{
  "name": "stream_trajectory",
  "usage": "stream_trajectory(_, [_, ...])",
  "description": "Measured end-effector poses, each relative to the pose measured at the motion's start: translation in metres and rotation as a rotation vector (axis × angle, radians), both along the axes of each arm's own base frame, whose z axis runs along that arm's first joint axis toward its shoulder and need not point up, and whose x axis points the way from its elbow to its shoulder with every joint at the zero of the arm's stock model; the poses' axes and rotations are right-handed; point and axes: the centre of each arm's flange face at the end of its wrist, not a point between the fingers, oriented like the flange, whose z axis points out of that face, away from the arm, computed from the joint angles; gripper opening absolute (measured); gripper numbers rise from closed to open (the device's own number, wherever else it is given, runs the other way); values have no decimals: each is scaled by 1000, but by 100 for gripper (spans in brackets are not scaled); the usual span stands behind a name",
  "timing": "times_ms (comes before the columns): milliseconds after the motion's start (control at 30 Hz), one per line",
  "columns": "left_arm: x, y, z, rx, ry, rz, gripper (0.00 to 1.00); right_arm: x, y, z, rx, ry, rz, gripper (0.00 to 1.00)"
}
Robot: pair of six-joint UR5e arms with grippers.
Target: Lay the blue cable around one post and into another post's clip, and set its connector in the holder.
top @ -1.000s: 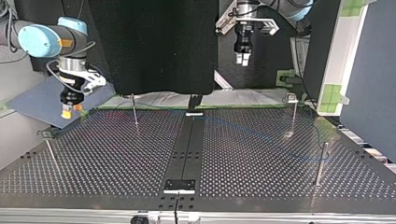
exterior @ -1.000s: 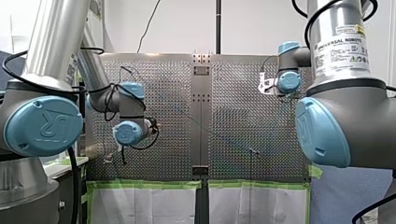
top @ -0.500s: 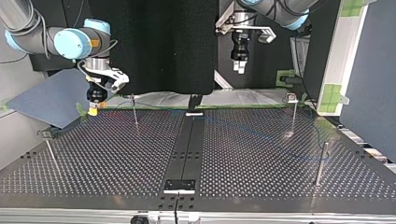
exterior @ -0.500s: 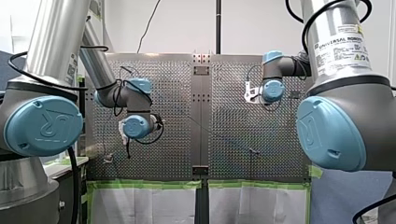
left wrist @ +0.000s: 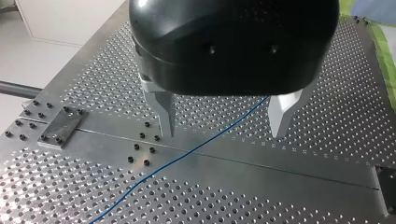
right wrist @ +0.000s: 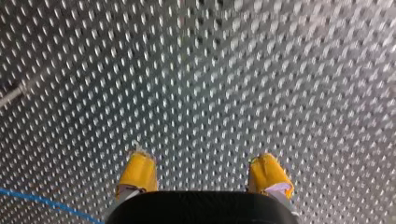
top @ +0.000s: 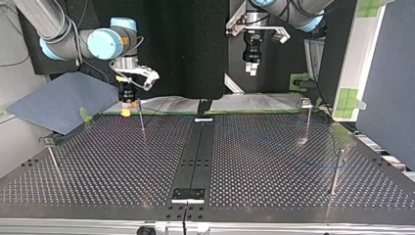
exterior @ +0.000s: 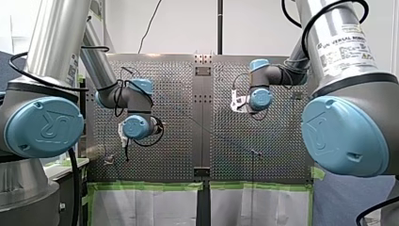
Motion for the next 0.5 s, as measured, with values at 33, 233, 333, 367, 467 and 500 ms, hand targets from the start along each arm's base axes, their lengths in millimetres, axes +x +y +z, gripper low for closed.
stream_trajectory(33, [0, 0, 0, 0, 1, 0, 100, 3, 3, 0, 0, 0, 6, 99])
stream_trajectory(233, [0, 1, 0, 1, 2, 3, 100, 27, 23, 0, 0, -2, 51, 99])
stream_trajectory(333, [1, 1, 0, 1, 2, 4, 100, 36, 32, -1, 2, -2, 70, 99])
stream_trajectory(367, [1, 2, 0, 0, 2, 5, 100, 39, 35, -1, 4, -2, 76, 99])
stream_trajectory(467, [2, 2, 0, 0, 2, 7, 100, 47, 46, -4, 10, 2, 91, 99])
stream_trajectory(500, [2, 3, 0, 0, 2, 9, 100, 50, 50, -5, 13, 4, 96, 99])
